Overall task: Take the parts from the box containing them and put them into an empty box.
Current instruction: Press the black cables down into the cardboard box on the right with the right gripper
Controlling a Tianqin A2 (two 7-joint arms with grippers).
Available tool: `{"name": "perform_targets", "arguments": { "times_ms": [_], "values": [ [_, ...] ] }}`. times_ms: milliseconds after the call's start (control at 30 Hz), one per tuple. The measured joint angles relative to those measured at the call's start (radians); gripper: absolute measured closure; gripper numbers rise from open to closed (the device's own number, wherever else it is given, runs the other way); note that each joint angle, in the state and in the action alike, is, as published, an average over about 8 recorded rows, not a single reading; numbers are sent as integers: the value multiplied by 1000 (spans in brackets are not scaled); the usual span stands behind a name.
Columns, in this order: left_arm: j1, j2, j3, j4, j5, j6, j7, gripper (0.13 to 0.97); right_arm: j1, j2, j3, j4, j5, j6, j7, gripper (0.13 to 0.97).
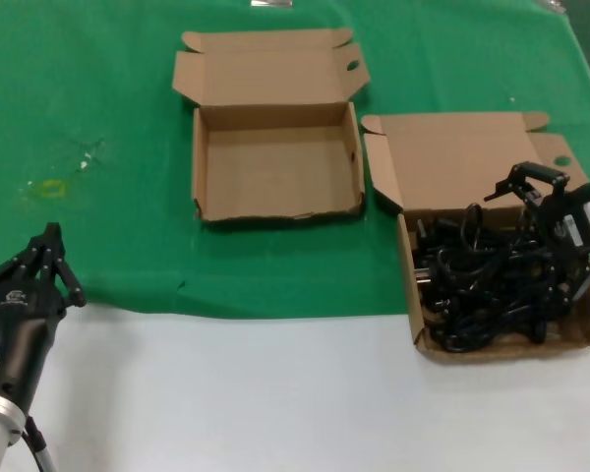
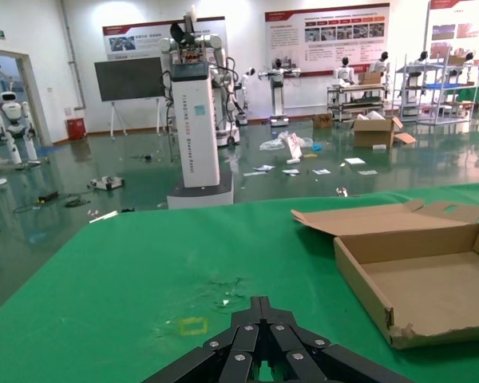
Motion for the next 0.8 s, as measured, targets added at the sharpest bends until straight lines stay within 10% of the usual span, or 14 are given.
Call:
{"name": "perform_targets", "arguments": {
  "times_ms": [800],
  "values": [
    [0, 0, 0, 0, 0, 0, 0, 953, -17, -22, 40, -36, -21, 21, -17, 444]
  ]
}}
